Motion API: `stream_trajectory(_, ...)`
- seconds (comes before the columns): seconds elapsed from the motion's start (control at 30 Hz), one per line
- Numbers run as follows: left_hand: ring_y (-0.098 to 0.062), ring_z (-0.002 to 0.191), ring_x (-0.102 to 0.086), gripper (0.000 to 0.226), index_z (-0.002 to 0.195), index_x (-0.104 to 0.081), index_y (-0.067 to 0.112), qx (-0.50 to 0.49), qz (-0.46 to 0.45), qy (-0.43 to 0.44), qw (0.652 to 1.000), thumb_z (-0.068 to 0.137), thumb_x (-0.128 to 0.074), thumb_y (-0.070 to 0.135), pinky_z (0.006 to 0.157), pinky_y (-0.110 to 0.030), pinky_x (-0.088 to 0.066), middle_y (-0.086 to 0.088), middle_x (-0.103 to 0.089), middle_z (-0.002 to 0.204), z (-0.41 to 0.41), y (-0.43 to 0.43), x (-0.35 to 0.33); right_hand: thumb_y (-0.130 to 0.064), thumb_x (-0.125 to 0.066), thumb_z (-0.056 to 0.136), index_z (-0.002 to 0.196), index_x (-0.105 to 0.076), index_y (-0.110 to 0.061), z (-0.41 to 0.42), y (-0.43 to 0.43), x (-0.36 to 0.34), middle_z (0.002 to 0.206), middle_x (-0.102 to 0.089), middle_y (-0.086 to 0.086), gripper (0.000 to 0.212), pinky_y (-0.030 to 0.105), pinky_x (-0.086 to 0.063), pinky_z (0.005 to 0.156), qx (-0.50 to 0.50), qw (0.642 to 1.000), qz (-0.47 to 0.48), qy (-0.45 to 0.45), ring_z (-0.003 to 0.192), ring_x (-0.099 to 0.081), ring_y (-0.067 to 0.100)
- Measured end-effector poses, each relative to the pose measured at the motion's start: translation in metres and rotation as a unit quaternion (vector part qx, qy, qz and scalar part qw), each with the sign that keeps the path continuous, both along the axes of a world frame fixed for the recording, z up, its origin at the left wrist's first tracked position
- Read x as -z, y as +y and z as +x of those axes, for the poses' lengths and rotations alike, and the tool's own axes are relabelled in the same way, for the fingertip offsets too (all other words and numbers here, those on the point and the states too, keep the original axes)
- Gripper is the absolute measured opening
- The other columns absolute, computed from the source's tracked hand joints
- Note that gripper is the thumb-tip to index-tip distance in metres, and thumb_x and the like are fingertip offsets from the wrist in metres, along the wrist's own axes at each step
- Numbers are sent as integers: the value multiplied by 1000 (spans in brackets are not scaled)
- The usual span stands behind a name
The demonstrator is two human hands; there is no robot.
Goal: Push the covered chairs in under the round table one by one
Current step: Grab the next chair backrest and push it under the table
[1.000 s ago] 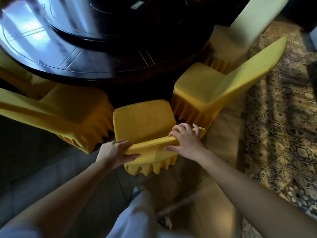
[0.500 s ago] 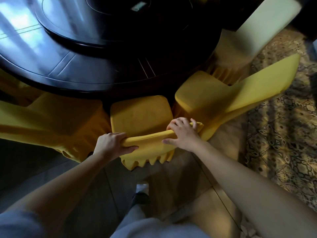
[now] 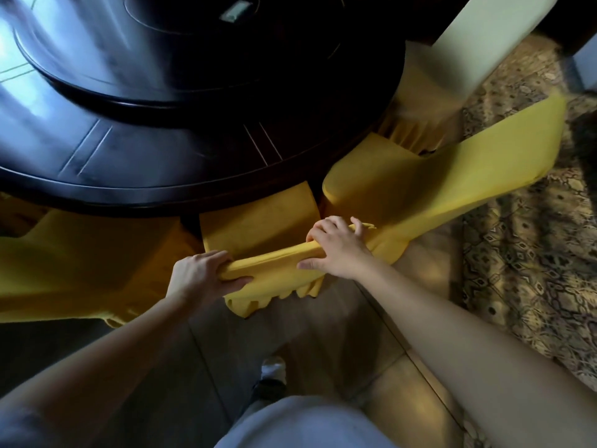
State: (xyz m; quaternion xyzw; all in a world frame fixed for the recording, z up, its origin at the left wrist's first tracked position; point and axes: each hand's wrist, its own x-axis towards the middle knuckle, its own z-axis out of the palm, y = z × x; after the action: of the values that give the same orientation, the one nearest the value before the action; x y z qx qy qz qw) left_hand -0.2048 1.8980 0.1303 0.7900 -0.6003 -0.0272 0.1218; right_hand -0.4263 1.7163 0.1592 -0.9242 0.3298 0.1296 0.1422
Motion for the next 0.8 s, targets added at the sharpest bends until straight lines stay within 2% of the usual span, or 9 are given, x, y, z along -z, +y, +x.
stream_trajectory(0.13, -15, 68, -65, 88, 92, -65, 28, 2, 4, 10, 1000, 60, -16, 94, 53, -24, -47, 9, -67, 84, 11, -6, 2, -79, -40, 76, 125, -48, -31, 7, -4, 2, 144, -37, -3, 70, 57, -8, 112, 6, 1000, -3, 0, 139, -22, 21)
stream_trajectory(0.37, -14, 67, -63, 74, 94, -64, 28, -2, 34, 10, 999, 65, -27, 85, 52, -24, -46, 8, -66, 85, 12, -6, 0, -79, -40, 75, 125, -50, -30, 5, 1, 0, 142, -40, -3, 71, 55, -8, 113, 19, 1000, -3, -22, 138, -23, 22)
stream_trajectory(0.5, -8, 63, -57, 72, 94, -66, 30, -31, 31, 61, 997, 79, -15, 78, 51, -24, -47, 5, -67, 82, 5, -6, -4, -78, -41, 76, 124, -50, -29, 0, 11, 0, 139, -43, -3, 69, 53, -8, 114, 46, 998, -7, -52, 135, -28, 22)
stream_trajectory(0.6, -12, 72, -59, 58, 110, -66, 31, -77, 99, 78, 989, 90, -24, 64, 58, -26, -50, 2, -69, 88, 0, -15, -9, -74, -45, 78, 125, -50, -28, -3, 19, 0, 137, -45, -4, 66, 51, -5, 115, 71, 995, -7, -76, 134, -31, 21)
stream_trajectory(0.7, -12, 77, -59, 59, 122, -59, 30, -82, 185, 89, 975, 90, -21, 62, 61, -24, -51, 2, -66, 90, -10, -26, -16, -68, -45, 83, 129, -46, -27, -8, 27, 2, 138, -45, -4, 61, 51, -2, 116, 85, 991, -14, -98, 135, -31, 20)
stream_trajectory(0.8, -17, 108, -59, 68, 137, -41, 31, -27, 215, 96, 971, 86, -17, 68, 78, -28, -53, -1, -61, 125, -33, -39, -28, -55, -46, 91, 135, -42, -26, -17, 34, 4, 143, -42, -5, 53, 50, 0, 118, 86, 987, -16, -134, 140, -26, 17)
